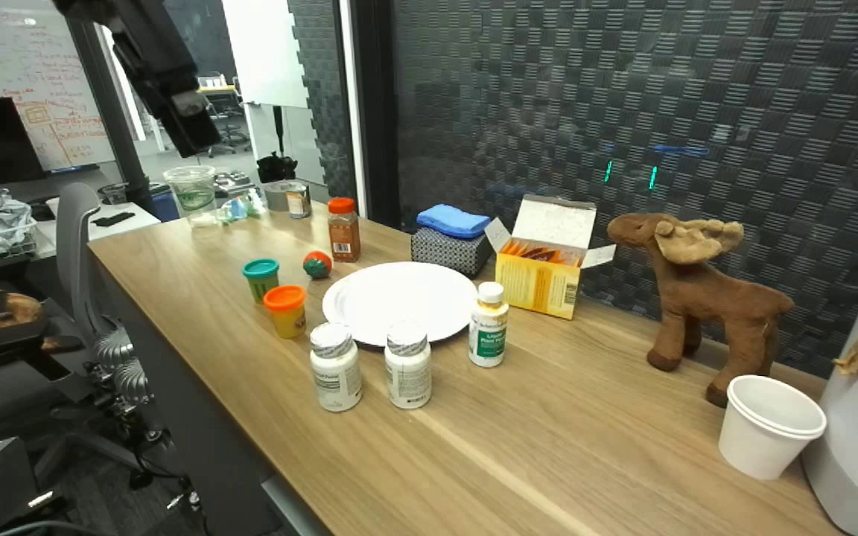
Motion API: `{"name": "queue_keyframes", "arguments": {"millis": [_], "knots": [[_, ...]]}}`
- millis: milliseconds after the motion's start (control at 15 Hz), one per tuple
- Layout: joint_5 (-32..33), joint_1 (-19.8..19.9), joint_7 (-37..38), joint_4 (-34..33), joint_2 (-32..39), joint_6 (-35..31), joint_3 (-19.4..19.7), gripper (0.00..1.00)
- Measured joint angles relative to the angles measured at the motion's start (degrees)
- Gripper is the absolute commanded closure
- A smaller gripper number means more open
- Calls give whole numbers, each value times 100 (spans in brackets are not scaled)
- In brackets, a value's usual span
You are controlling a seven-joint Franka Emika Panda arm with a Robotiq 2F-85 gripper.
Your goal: Place the containers and orange toy on the white plate
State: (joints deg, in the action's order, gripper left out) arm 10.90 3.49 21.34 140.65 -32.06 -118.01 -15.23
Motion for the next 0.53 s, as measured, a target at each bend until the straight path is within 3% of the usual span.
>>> {"name": "queue_keyframes", "arguments": {"millis": [333,533], "knots": [[-127,-69,-324,-1010,1612,-966,79,0],[-344,-283,-678,-1753,2699,-1125,189,0]]}}
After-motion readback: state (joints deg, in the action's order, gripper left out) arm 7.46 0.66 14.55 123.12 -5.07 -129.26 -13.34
